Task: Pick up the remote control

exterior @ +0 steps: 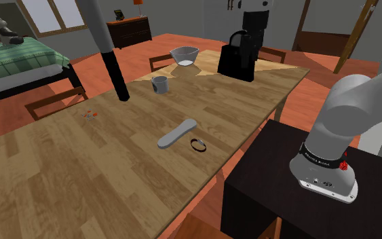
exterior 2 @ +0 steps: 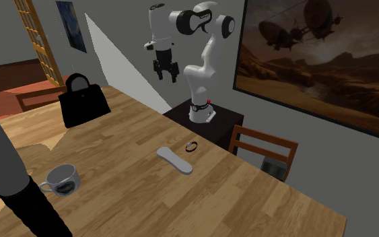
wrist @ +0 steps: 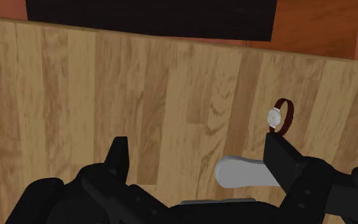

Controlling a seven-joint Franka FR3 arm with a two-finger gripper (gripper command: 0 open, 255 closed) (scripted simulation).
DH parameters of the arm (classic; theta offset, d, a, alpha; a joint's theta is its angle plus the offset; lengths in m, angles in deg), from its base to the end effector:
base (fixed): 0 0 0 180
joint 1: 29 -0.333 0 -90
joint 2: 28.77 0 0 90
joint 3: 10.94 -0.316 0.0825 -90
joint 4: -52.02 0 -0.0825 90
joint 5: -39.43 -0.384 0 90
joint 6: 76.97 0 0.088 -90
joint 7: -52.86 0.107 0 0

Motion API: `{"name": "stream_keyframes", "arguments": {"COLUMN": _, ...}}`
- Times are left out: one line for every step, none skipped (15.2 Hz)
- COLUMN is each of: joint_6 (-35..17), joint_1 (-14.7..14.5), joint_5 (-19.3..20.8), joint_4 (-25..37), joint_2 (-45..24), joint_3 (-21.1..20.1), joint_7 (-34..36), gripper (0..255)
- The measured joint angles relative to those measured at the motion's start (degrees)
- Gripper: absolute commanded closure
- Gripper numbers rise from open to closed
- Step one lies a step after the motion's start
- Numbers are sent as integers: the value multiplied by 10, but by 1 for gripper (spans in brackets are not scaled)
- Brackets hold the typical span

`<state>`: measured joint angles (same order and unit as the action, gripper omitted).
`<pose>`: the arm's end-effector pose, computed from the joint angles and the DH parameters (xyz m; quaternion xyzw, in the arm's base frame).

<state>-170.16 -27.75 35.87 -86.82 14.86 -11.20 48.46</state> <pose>0.3158 0.0012 0.5561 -0.9991 -0.0268 0.0162 0.0302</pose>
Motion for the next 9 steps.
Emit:
{"name": "stream_keyframes", "arguments": {"joint_6": 0, "joint_1": 0, "joint_5": 0, "joint_4": 0, "joint_2": 0, "joint_3": 0, "joint_7": 0, "gripper": 0}}
{"name": "stream_keyframes", "arguments": {"joint_6": -9, "joint_1": -4, "joint_5": 1, "joint_4": -1, "joint_2": -8, "joint_3": 1, "joint_7": -10, "gripper": 0}}
{"name": "stream_keyframes", "arguments": {"joint_6": -22, "joint_1": -10, "joint_5": 3, "joint_4": -2, "joint_2": -21, "joint_3": 1, "joint_7": -24, "gripper": 0}}
{"name": "stream_keyframes", "arguments": {"joint_6": -38, "joint_1": -16, "joint_5": 6, "joint_4": -5, "joint_2": -34, "joint_3": 4, "joint_7": -43, "gripper": 0}}
{"name": "stream_keyframes", "arguments": {"joint_6": -54, "joint_1": -24, "joint_5": 7, "joint_4": -2, "joint_2": -52, "joint_3": 4, "joint_7": -60, "gripper": 0}}
{"name": "stream_keyframes", "arguments": {"joint_6": -71, "joint_1": -30, "joint_5": 11, "joint_4": 0, "joint_2": -70, "joint_3": 8, "joint_7": -82, "gripper": 0}}
{"name": "stream_keyframes", "arguments": {"joint_6": -86, "joint_1": -38, "joint_5": 13, "joint_4": 4, "joint_2": -89, "joint_3": 8, "joint_7": -102, "gripper": 0}}
{"name": "stream_keyframes", "arguments": {"joint_6": -104, "joint_1": -47, "joint_5": 13, "joint_4": 6, "joint_2": -109, "joint_3": 7, "joint_7": -119, "gripper": 0}}
{"name": "stream_keyframes", "arguments": {"joint_6": -124, "joint_1": -55, "joint_5": 13, "joint_4": 9, "joint_2": -131, "joint_3": 6, "joint_7": -137, "gripper": 0}}
